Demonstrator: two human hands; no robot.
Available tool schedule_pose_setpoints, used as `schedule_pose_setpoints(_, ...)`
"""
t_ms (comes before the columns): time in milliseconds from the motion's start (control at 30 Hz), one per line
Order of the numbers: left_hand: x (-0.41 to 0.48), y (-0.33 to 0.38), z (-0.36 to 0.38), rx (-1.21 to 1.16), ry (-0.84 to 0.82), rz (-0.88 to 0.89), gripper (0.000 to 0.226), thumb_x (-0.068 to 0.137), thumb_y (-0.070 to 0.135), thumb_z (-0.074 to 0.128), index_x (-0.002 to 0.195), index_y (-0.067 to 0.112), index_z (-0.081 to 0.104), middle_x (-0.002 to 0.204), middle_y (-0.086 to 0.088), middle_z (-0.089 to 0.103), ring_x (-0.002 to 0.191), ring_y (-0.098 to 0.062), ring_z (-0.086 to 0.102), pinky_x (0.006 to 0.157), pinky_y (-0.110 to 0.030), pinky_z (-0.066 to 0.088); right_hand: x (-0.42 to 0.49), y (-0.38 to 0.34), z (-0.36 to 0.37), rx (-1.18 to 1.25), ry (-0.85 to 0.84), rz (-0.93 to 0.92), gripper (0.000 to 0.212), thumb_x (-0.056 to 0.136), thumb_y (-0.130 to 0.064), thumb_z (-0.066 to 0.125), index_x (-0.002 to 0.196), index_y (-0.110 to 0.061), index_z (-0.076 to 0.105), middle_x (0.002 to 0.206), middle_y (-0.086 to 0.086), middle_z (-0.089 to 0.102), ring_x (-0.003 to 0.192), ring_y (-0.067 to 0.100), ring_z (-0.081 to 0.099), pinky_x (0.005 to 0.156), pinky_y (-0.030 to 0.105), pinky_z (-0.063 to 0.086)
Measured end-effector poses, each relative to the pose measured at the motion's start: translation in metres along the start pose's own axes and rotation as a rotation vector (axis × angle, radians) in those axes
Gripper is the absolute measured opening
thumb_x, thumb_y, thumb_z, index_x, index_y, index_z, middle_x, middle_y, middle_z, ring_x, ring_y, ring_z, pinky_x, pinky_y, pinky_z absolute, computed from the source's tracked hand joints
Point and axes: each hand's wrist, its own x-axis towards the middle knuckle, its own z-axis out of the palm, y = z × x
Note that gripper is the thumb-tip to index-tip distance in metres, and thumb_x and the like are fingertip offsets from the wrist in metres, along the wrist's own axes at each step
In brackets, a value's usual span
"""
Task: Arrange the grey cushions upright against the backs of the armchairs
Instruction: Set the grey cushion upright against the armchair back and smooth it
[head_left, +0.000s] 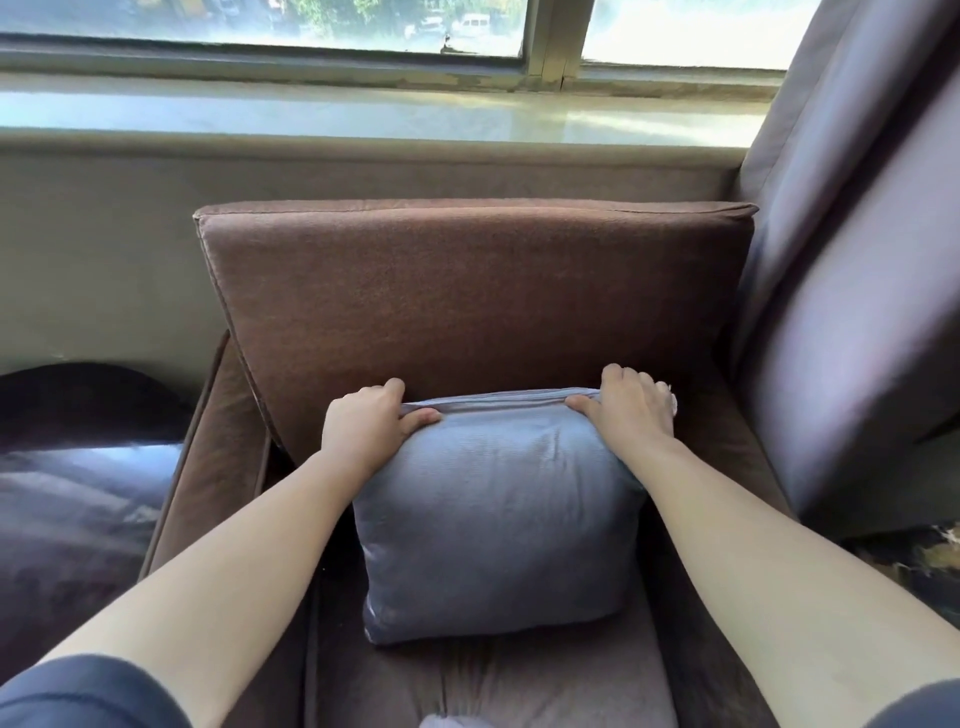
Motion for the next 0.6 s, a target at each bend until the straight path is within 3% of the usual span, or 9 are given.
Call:
schedule_pose_setpoints(133, -0.008, -0.005, 0.005, -0.022, 0.094, 0.116, 0.058, 0.081, 0.076, 0.047, 0.079, 0.018, 0.041, 0.081, -0.003, 0.061, 0.079, -0.029, 0.062, 0.063, -0.037, 0.040, -0.013, -0.008, 0.013, -0.048, 0.061, -0.075, 0.046, 0.086, -0.052, 0.062, 0.109, -0.013, 0.053, 0.110, 0.008, 0.057, 0.105, 0.029, 0.052, 0.093, 0.043, 0.039)
schedule_pose_setpoints(233, -0.016, -0.014, 0.006, 0.048, 0.211, 0.155, 0.062, 0.078, 0.077, 0.041, 0.084, 0.016, 0.051, 0.085, -0.002, 0.053, 0.081, -0.028, 0.054, 0.070, -0.040, 0.038, -0.032, -0.024, 0.018, -0.069, 0.180, -0.219, 0.026, 0.082, -0.019, 0.068, 0.102, -0.016, 0.051, 0.100, 0.004, 0.055, 0.094, 0.027, 0.053, 0.091, 0.043, 0.042)
schedule_pose_setpoints(367, -0.034, -0.027, 0.008, -0.048, 0.337, 0.014, 0.071, 0.076, 0.073, 0.055, 0.115, 0.014, 0.055, 0.113, -0.004, 0.055, 0.101, -0.028, 0.052, 0.087, -0.044, 0.038, -0.052, -0.059, 0.023, 0.067, 0.140, -0.408, 0.046, 0.077, 0.005, 0.049, 0.118, -0.014, 0.053, 0.113, 0.004, 0.056, 0.103, 0.028, 0.053, 0.099, 0.045, 0.040)
schedule_pose_setpoints(433, -0.048, -0.035, 0.013, -0.226, 0.356, -0.128, 0.078, 0.076, 0.064, 0.069, 0.129, 0.010, 0.049, 0.128, -0.008, 0.051, 0.115, -0.029, 0.050, 0.093, -0.047, 0.041, -0.056, -0.083, 0.025, 0.152, 0.153, -0.462, 0.042, 0.082, 0.000, 0.045, 0.122, -0.012, 0.055, 0.116, 0.005, 0.058, 0.105, 0.029, 0.055, 0.101, 0.047, 0.040)
schedule_pose_setpoints(500, -0.066, -0.039, 0.020, -0.512, 0.342, -0.291, 0.085, 0.076, 0.054, 0.075, 0.138, 0.008, 0.040, 0.136, -0.009, 0.045, 0.122, -0.027, 0.048, 0.099, -0.045, 0.043, -0.059, -0.109, 0.026, 0.200, 0.146, -0.508, 0.038, 0.092, -0.024, 0.038, 0.123, -0.011, 0.056, 0.117, 0.004, 0.059, 0.104, 0.029, 0.056, 0.098, 0.045, 0.041)
schedule_pose_setpoints(600, -0.092, -0.037, 0.036, -0.945, 0.246, -0.457, 0.096, 0.074, 0.057, 0.074, 0.146, 0.011, 0.030, 0.134, -0.003, 0.045, 0.116, -0.016, 0.052, 0.102, -0.038, 0.046, -0.066, -0.155, 0.026, 0.179, 0.063, -0.613, 0.064, 0.089, -0.059, 0.031, 0.122, -0.011, 0.057, 0.114, 0.005, 0.062, 0.102, 0.028, 0.057, 0.089, 0.043, 0.044)
